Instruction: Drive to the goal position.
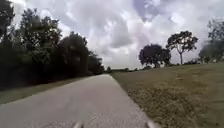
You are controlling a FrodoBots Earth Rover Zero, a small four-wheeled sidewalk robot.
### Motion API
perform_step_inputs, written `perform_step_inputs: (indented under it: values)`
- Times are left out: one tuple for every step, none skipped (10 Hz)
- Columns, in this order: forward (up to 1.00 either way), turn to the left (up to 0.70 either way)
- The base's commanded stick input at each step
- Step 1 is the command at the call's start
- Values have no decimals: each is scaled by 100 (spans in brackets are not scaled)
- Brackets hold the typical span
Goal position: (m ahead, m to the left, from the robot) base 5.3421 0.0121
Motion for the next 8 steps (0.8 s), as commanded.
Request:
perform_step_inputs:
  values:
    - [70,35]
    - [70,35]
    - [70,13]
    - [70,0]
    - [70,0]
    - [70,0]
    - [70,9]
    - [70,21]
